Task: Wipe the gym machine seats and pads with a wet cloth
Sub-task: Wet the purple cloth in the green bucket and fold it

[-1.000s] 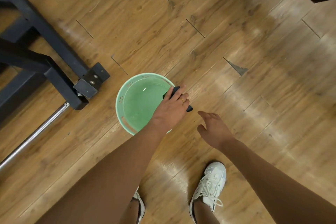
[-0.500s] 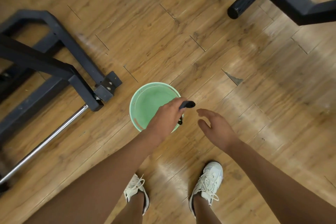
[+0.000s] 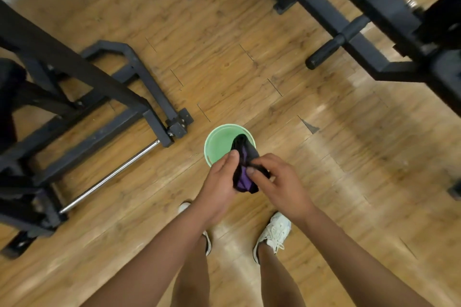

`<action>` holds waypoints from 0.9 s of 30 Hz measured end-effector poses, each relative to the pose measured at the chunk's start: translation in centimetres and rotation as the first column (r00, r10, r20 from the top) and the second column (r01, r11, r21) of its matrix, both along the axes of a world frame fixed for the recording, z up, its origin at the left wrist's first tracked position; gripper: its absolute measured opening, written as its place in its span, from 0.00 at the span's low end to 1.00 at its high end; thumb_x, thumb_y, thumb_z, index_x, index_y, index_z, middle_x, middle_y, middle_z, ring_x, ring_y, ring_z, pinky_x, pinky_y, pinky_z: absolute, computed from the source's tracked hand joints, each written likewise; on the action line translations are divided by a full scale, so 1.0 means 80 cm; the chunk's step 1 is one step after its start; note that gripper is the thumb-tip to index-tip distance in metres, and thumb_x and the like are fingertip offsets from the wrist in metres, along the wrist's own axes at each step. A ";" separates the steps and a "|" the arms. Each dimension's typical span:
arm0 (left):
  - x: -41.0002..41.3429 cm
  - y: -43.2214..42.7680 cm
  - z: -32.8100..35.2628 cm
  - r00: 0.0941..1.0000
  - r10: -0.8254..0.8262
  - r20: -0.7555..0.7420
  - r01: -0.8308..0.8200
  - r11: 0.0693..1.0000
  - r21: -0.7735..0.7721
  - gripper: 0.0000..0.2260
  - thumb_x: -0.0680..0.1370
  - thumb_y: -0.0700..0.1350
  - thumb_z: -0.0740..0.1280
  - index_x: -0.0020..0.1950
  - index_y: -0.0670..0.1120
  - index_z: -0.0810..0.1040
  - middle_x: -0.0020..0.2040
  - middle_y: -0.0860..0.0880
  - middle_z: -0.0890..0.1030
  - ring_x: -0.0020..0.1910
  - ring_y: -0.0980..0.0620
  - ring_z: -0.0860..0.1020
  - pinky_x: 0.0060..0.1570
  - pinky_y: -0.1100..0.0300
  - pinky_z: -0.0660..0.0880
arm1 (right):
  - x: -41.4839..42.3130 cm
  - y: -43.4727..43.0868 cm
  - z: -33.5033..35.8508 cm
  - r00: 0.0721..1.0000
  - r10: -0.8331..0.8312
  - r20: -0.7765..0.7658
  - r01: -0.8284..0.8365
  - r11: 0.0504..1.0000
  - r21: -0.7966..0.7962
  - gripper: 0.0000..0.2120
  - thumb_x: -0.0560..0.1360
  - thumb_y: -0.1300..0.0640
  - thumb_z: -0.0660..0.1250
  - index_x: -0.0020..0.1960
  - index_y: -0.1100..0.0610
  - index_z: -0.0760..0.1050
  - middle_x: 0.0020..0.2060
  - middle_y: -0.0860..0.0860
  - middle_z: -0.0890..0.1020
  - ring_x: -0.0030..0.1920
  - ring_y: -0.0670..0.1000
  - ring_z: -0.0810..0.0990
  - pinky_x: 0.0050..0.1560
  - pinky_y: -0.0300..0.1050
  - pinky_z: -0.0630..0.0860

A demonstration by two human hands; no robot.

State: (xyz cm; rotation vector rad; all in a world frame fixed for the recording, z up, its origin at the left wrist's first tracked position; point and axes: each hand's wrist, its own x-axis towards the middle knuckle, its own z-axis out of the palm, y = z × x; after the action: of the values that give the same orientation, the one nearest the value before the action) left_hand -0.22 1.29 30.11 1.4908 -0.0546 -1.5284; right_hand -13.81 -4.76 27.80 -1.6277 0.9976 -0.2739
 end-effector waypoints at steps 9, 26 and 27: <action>0.027 0.029 0.134 0.936 -0.038 0.351 0.059 0.997 -0.047 0.10 0.83 0.46 0.61 0.53 0.47 0.83 0.49 0.41 0.85 0.48 0.43 0.82 0.47 0.48 0.79 | -0.014 -0.022 0.148 0.852 -0.486 0.192 0.369 0.820 0.437 0.11 0.83 0.57 0.59 0.51 0.64 0.76 0.42 0.53 0.81 0.44 0.50 0.79 0.47 0.46 0.79; 0.027 0.040 0.230 0.930 -0.114 0.349 0.191 0.963 -0.192 0.07 0.72 0.47 0.63 0.48 0.46 0.73 0.41 0.55 0.75 0.43 0.55 0.74 0.44 0.57 0.70 | 0.036 -0.022 0.269 0.902 -0.335 0.272 0.243 0.915 0.322 0.13 0.83 0.52 0.59 0.45 0.56 0.77 0.40 0.53 0.77 0.43 0.52 0.75 0.49 0.52 0.74; 0.028 0.044 0.234 0.947 -0.107 0.304 0.178 0.960 -0.217 0.12 0.73 0.51 0.65 0.50 0.44 0.74 0.45 0.53 0.77 0.47 0.54 0.75 0.48 0.55 0.71 | 0.034 -0.024 0.276 0.910 -0.312 0.273 0.228 0.926 0.300 0.13 0.83 0.52 0.60 0.44 0.55 0.77 0.39 0.53 0.77 0.43 0.51 0.75 0.48 0.51 0.73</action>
State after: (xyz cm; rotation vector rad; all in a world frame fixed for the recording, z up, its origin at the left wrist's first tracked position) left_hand 1.99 4.81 48.86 1.5252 -0.5165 -1.3485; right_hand -11.06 -6.67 49.88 -1.1564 0.9647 -0.5521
